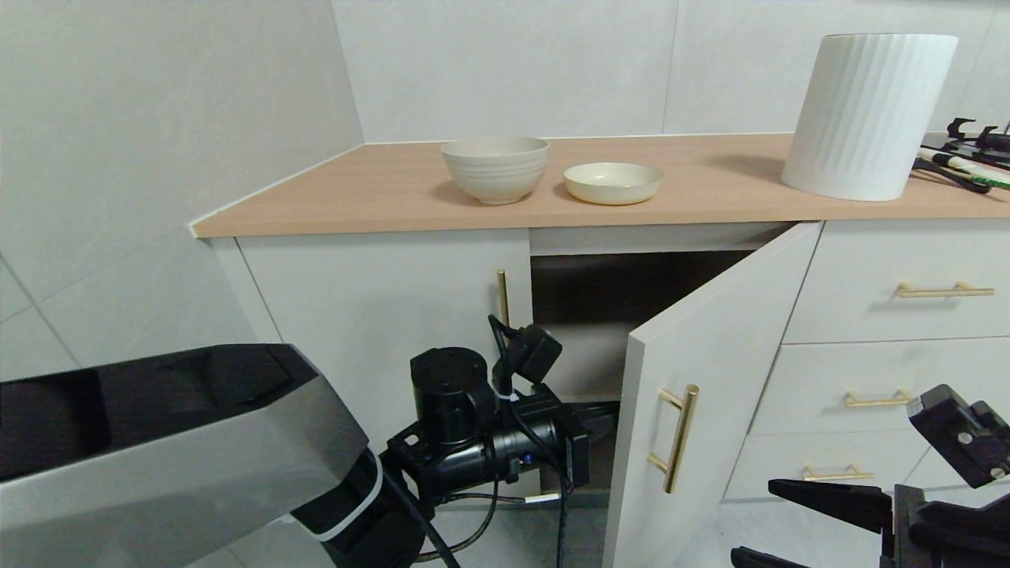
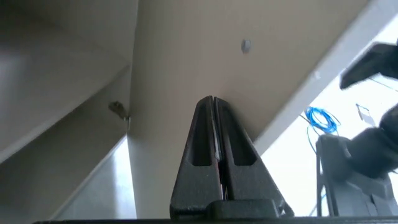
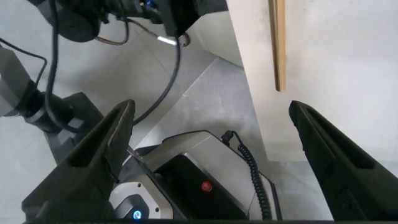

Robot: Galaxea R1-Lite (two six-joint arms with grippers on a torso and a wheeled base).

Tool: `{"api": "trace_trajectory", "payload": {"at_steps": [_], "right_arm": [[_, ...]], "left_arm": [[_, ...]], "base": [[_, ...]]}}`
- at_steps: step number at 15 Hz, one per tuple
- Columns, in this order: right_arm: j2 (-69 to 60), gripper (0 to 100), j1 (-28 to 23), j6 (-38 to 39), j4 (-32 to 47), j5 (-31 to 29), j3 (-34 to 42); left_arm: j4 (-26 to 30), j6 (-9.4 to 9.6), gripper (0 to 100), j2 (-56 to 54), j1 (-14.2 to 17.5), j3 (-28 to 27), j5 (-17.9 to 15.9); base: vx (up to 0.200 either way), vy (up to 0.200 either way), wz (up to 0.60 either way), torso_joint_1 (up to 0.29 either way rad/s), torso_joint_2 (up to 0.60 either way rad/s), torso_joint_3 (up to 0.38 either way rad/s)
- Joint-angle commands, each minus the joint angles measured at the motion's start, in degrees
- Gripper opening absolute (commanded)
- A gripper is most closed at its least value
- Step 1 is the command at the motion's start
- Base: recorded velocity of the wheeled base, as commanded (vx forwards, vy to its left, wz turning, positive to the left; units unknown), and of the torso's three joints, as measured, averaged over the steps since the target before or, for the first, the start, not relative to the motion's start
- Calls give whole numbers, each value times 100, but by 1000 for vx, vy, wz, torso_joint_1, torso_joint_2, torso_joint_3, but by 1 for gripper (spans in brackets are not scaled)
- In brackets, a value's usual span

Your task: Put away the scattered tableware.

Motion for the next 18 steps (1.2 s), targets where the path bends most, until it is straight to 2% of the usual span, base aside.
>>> {"api": "trace_trajectory", "payload": {"at_steps": [1,3,7,11,13,14,15,16,17,18], "right_arm": [[23,100,2,2,0,2,-1],[23,100,11,2,0,2,-1],[23,100,11,2,0,11,-1],[23,100,99,2,0,28,-1],[-74,100,283,11,-27,28,-1],[-267,100,468,28,-44,160,35],[-549,100,644,63,-44,547,52],[-856,100,679,54,-9,1197,166],[-953,100,661,46,-9,1733,254],[-944,100,635,37,-9,1821,281]], "left_arm": [[9,-6,0,90,-8,-111,14],[88,-6,0,275,-69,-348,225],[97,-6,0,468,-131,-506,278],[150,3,0,662,-263,-700,629],[141,3,0,609,-561,-682,867],[35,-24,0,389,-913,-471,910],[-167,-155,0,46,-1282,30,682],[-325,-401,0,-340,-1599,540,-48],[-483,-481,0,-507,-1616,777,-548],[-589,-481,0,-507,-1563,751,-487]], "base": [[-200,0,0,12,2,7],[-100,0,0,9,1,-1],[0,0,0,0,0,0],[0,0,0,0,0,0],[0,0,0,0,0,0],[0,0,0,0,0,0],[0,0,0,0,0,0],[0,0,0,0,0,0],[0,0,0,0,0,0],[0,0,0,0,0,0]]}}
